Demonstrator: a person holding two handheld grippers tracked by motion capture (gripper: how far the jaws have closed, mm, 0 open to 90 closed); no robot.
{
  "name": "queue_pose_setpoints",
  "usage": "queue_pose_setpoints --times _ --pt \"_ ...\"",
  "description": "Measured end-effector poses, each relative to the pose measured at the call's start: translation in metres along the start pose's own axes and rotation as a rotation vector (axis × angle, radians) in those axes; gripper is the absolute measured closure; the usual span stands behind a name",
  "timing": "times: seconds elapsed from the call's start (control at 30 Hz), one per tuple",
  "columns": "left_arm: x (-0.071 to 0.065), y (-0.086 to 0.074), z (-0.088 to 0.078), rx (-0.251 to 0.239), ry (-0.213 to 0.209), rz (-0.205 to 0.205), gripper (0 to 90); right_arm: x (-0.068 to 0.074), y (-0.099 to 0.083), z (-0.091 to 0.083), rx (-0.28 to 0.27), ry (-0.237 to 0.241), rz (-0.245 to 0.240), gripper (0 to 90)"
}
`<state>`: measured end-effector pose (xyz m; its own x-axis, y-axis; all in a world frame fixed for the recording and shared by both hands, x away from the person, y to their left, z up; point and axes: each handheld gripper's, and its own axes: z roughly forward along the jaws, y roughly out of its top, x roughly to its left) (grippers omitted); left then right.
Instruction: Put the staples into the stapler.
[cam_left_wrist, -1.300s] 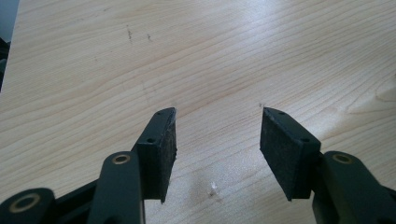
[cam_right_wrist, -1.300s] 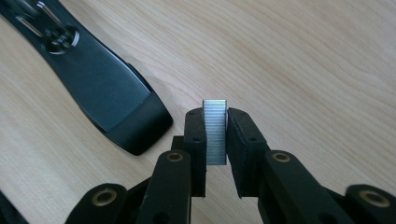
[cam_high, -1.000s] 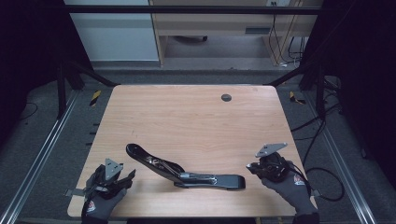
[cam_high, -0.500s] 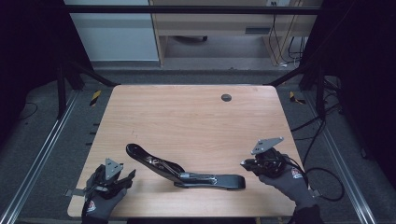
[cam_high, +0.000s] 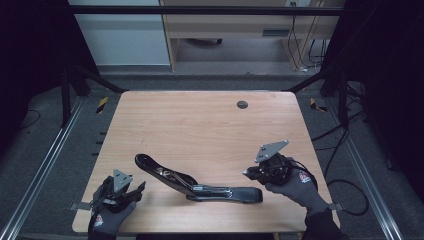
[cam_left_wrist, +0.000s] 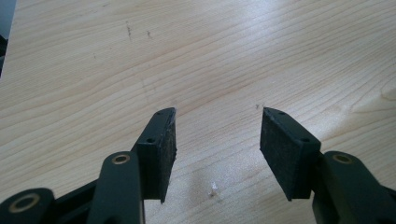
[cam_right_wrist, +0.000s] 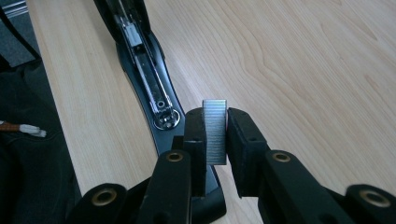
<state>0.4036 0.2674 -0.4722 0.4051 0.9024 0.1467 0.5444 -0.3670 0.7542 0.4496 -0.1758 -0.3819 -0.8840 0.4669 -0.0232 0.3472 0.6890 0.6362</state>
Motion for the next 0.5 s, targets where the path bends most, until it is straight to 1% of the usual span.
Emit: queue_pose_setpoints --times 0.1,0.27,0.5 --pt "0.0 0.0 0.0 0.0 -0.001 -0.002 45.5 0.001 0.005 0.004 0.0 0.016 -0.021 78.3" --pt "0.0 0.0 0.001 0.0 -0.002 -0.001 45.5 0.001 0.012 0.007 -0.011 0.035 -0.037 78.3" --pt "0.0 0.0 0.001 0.001 -0.002 -0.001 45.4 0.0 0.02 0.012 -0.01 0.043 -0.059 78.3"
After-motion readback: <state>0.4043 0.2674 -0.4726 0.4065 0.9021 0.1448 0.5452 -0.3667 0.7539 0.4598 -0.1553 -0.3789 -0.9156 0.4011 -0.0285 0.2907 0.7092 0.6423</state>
